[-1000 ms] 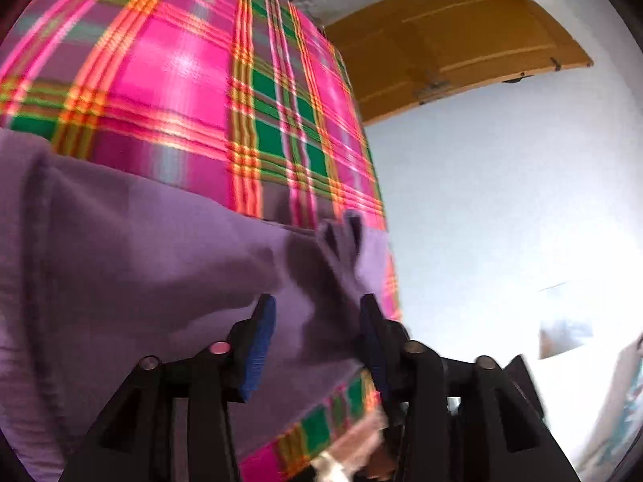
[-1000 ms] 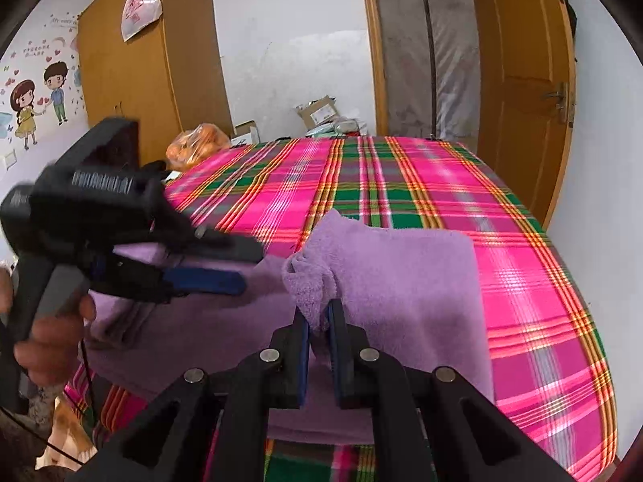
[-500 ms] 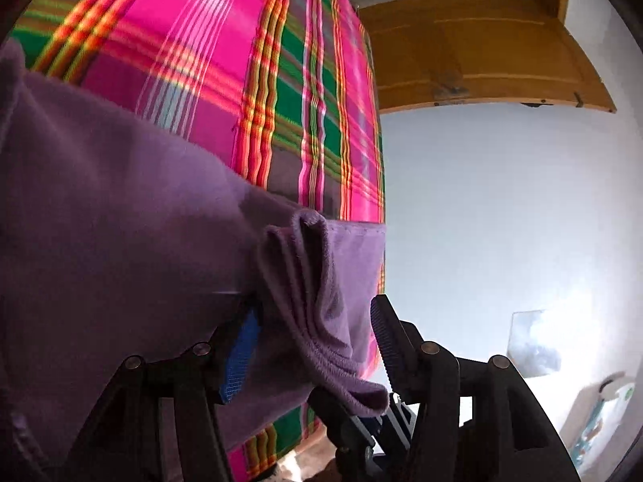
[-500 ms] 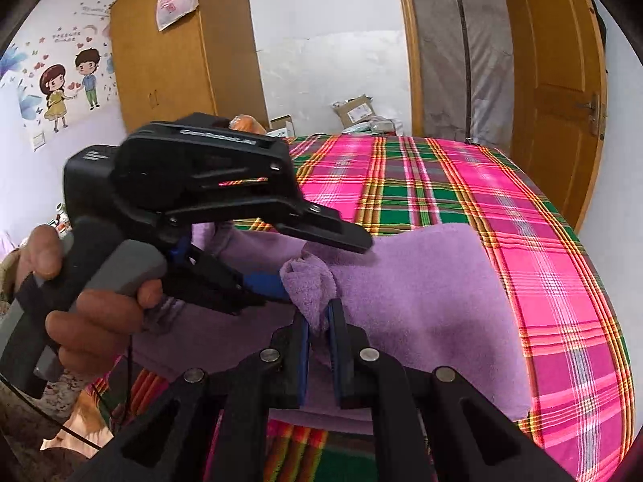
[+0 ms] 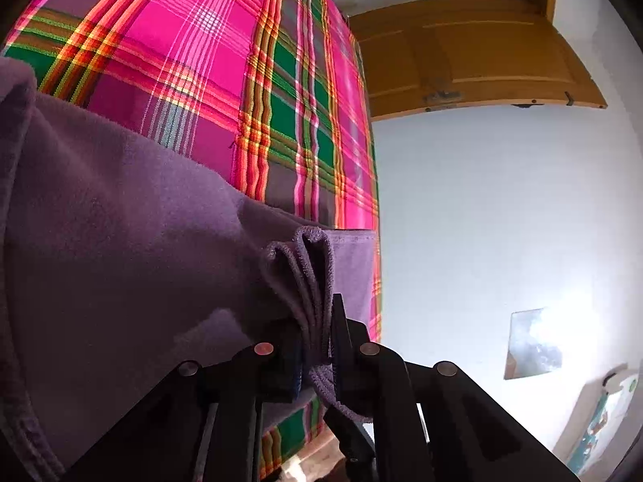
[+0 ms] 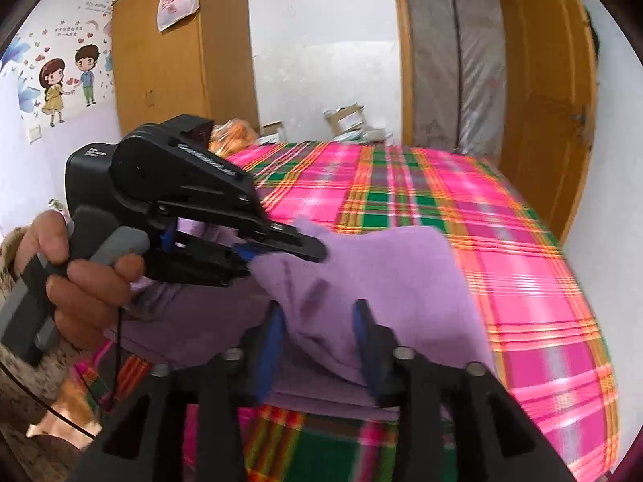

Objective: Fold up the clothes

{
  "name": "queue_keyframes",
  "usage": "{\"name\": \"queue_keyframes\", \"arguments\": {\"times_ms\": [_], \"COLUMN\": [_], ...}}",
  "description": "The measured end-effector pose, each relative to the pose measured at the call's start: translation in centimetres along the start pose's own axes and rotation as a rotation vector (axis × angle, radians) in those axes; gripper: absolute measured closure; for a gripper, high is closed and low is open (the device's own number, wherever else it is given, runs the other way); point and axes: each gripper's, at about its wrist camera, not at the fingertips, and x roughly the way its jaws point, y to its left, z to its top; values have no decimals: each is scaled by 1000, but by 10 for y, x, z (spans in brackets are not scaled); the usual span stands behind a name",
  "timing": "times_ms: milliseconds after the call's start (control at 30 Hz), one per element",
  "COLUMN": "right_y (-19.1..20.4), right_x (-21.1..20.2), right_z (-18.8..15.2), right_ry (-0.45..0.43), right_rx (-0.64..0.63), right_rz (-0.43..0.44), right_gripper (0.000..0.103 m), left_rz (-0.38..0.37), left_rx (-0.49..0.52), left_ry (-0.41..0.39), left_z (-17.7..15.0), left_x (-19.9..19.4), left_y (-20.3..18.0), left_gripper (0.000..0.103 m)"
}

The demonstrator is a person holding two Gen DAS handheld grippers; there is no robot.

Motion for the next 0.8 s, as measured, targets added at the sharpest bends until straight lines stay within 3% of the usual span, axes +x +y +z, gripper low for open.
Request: {"name": "queue_keyframes", "arguments": {"times_ms": [267, 467, 800], "right_y": [-19, -28, -47], "right_x": [-20, -7, -12], "right_z": [-36, -44, -43], "right_ry": [9, 41, -6], "right_rx": [13, 7, 83], "right_rz": [-202, -290, -304], "right_gripper": [49, 46, 45], "left_rz": [-49, -91, -99], "left_rx": [-10, 12, 9], "left_ry": [29, 49, 28], "left_z": [3, 2, -9], "left_x": [5, 6, -15], "left_y": [-14, -35, -32], "left_gripper": [92, 93, 94]}}
